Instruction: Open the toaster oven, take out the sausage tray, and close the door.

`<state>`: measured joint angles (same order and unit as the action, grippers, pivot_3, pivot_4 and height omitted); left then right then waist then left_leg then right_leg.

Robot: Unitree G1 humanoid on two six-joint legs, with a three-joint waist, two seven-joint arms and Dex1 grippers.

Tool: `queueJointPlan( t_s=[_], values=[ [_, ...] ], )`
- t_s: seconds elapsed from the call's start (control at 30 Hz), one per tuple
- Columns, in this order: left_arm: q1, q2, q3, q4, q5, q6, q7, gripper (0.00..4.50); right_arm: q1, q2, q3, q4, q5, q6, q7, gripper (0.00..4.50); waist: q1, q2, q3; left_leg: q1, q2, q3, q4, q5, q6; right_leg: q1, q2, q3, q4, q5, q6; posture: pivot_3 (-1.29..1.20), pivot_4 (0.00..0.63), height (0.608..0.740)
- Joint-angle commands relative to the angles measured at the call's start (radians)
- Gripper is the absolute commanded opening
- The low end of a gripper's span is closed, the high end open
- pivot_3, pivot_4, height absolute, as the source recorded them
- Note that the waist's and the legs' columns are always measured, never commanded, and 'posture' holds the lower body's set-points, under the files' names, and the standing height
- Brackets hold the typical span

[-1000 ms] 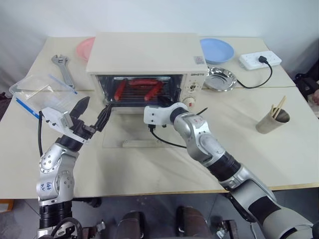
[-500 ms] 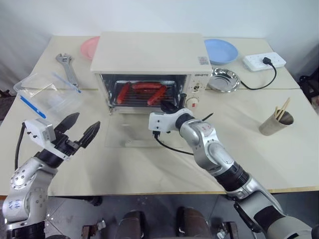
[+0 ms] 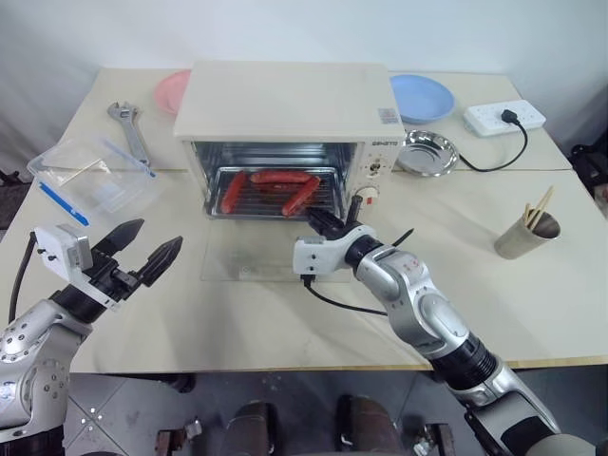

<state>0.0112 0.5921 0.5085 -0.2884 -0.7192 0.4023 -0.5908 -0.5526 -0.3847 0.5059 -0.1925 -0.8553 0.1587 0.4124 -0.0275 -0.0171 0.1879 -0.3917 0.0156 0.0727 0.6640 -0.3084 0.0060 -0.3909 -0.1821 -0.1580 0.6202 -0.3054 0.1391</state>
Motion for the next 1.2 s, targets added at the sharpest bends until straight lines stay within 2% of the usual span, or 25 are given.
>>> queueJointPlan(
  t_s=[0.03, 0.2, 0.4, 0.5, 0.77, 0.97, 1.03, 1.2],
  values=[
    [-0.008, 0.019, -0.003, -0.015, -0.020, 0.025, -0.015, 4.50, 0.026, -0.016, -0.029, -0.082, -0.004, -0.079, -0.057, 0.02, 0.000, 0.000, 0.000, 0.000, 0.000, 0.000, 0.000, 0.000, 0.000, 0.000, 0.000, 0.000, 0.000, 0.000, 0.000, 0.00, 0.150, 0.740],
    [-0.015, 0.020, 0.003, -0.011, -0.034, 0.065, -0.013, 4.50, 0.068, -0.048, -0.041, -0.094, -0.012, -0.141, -0.074, 0.02, -0.002, 0.000, 0.000, 0.000, 0.000, 0.000, 0.000, 0.000, 0.000, 0.000, 0.000, 0.000, 0.000, 0.000, 0.000, 0.00, 0.150, 0.740],
    [0.005, 0.027, 0.037, -0.026, -0.117, 0.146, -0.026, 4.50, 0.115, -0.079, -0.081, -0.145, 0.011, -0.195, -0.063, 0.02, -0.001, 0.000, 0.000, 0.001, 0.001, 0.001, 0.001, 0.000, 0.000, 0.001, 0.000, 0.001, 0.001, 0.000, 0.000, 0.00, 0.150, 0.740],
    [0.007, 0.031, 0.070, -0.029, -0.188, 0.200, -0.014, 4.50, 0.130, -0.096, -0.107, -0.166, 0.026, -0.232, -0.068, 0.02, 0.000, 0.000, 0.000, 0.001, 0.001, 0.001, 0.001, 0.000, 0.000, 0.001, 0.000, 0.001, 0.000, 0.000, 0.000, 0.00, 0.150, 0.740],
    [-0.046, 0.044, 0.166, -0.013, -0.511, 0.399, 0.112, 4.50, 0.164, -0.134, -0.168, -0.183, 0.076, -0.368, -0.101, 0.02, -0.001, 0.000, 0.000, 0.002, 0.001, 0.000, 0.001, 0.000, 0.000, 0.002, 0.000, 0.001, 0.000, 0.000, 0.000, 0.00, 0.150, 0.740],
    [-0.064, 0.079, 0.150, 0.026, -0.655, 0.504, 0.180, 4.50, 0.171, -0.139, -0.187, -0.175, 0.105, -0.435, -0.102, 0.02, 0.000, 0.000, 0.000, 0.004, 0.001, 0.000, 0.001, 0.000, 0.000, 0.004, 0.000, 0.001, 0.000, 0.000, -0.001, 0.00, 0.150, 0.740],
    [-0.071, 0.139, 0.076, 0.059, -0.700, 0.626, 0.163, 4.50, 0.174, -0.156, -0.194, -0.171, 0.125, -0.476, -0.094, 0.02, 0.000, 0.000, 0.000, 0.004, 0.001, -0.001, 0.001, 0.000, 0.000, 0.005, 0.000, 0.001, 0.000, 0.000, -0.001, 0.00, 0.150, 0.740],
    [-0.114, 0.143, 0.043, 0.136, -0.776, 0.682, 0.217, 4.50, 0.162, -0.166, -0.213, -0.164, 0.153, -0.521, -0.091, 0.02, 0.000, 0.000, 0.000, 0.005, 0.001, -0.002, 0.001, 0.000, 0.000, 0.006, 0.001, 0.001, 0.000, 0.000, -0.001, 0.00, 0.150, 0.740]
  ],
)
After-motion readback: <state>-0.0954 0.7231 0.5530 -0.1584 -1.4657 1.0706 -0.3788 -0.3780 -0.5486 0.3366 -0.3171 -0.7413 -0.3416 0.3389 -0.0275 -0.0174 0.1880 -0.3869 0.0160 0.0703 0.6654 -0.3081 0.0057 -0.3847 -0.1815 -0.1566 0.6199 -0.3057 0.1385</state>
